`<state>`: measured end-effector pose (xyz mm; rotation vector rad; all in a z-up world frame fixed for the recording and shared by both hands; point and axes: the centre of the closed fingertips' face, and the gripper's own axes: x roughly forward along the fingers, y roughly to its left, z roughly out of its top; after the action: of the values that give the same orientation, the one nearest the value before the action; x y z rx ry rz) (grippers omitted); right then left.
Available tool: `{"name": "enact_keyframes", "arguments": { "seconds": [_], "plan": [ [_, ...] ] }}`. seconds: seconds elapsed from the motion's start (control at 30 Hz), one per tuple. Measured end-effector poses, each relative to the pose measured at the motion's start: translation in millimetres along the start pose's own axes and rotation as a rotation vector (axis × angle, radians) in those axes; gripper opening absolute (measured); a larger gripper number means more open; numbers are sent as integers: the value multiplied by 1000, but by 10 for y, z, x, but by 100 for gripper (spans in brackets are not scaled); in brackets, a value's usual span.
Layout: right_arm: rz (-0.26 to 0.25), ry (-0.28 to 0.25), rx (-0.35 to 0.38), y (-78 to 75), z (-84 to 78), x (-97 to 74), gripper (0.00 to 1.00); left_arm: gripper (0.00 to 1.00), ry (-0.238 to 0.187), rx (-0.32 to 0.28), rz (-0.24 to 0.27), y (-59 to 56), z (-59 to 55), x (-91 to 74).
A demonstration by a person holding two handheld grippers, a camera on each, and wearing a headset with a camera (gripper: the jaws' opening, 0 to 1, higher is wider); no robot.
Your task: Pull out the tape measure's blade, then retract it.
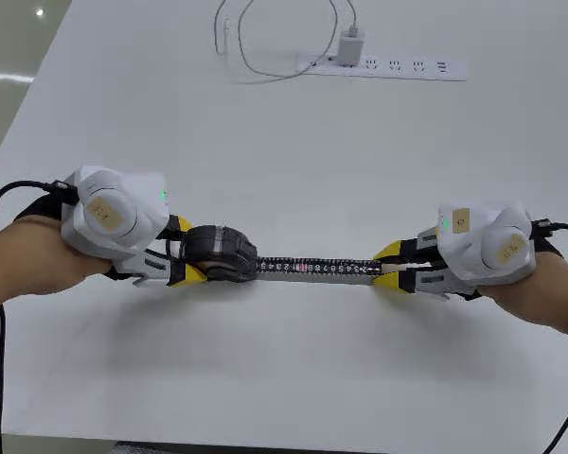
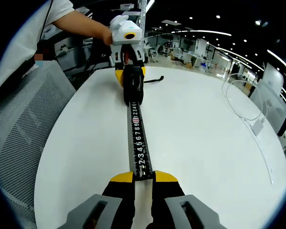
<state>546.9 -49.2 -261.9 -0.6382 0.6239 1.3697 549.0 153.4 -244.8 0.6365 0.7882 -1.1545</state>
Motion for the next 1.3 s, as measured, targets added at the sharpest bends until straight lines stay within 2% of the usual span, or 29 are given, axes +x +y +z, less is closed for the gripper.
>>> {"name": "enact_keyframes", "arguments": {
  "seconds": [0.5,0.87,1.3],
  "plan": [
    [-3,21,-5,-30,-94,-93,8,26,4,3,-1,5,-11,3],
    [-11,39,4,-60,-223,-178,8,26,8,5,-1,3,-10,4],
    [-10,61,1,-55,-281,-241,8,26,8,6,-1,0,-6,4]
  ]
}}
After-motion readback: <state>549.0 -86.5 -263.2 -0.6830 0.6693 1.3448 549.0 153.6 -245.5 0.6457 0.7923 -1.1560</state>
